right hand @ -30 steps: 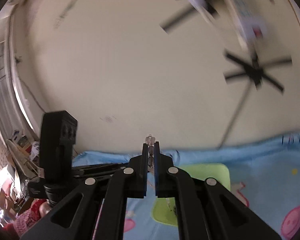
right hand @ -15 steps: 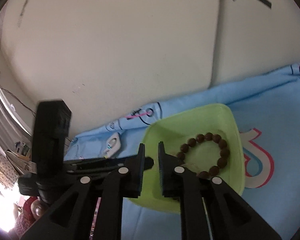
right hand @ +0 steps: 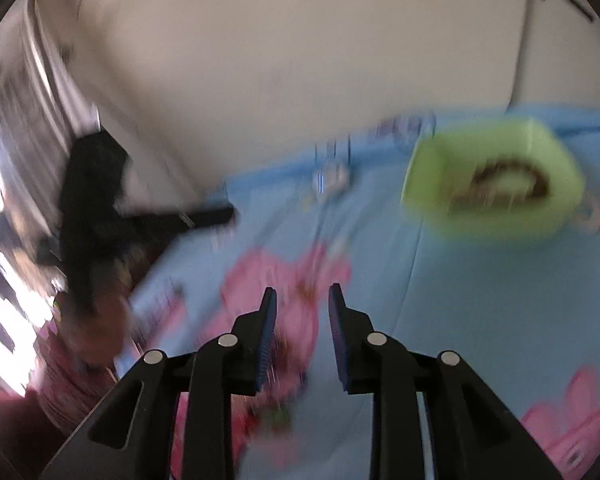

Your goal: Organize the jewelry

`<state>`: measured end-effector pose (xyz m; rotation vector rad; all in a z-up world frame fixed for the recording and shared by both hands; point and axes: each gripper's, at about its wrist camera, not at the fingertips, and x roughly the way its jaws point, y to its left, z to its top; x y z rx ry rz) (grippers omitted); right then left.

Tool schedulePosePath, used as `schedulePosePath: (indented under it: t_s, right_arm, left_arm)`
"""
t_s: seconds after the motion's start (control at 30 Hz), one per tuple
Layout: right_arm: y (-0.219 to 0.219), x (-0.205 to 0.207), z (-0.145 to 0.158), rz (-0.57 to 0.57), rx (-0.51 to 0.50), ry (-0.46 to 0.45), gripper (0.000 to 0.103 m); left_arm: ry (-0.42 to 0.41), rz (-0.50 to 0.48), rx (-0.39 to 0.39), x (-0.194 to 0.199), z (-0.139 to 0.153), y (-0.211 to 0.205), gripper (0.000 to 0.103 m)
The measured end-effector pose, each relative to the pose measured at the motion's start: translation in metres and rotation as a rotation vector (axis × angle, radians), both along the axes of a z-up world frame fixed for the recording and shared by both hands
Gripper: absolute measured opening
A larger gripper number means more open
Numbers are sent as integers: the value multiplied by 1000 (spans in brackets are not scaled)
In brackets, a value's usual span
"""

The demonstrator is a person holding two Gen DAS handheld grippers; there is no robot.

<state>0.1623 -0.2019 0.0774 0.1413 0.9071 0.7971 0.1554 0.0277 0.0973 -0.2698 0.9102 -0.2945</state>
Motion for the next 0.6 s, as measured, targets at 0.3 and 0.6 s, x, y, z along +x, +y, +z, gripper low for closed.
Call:
schedulePosePath:
  t_s: [0.3,0.6]
  right_arm:
    - [60,-26,-31,121,-317,-48,0]
    - [59,-33,30,47,-248,-184,0]
  left_arm:
    - [38,18,-67,-70,-53,31,19]
    - [-69,-34,50,-81,-29,6,29]
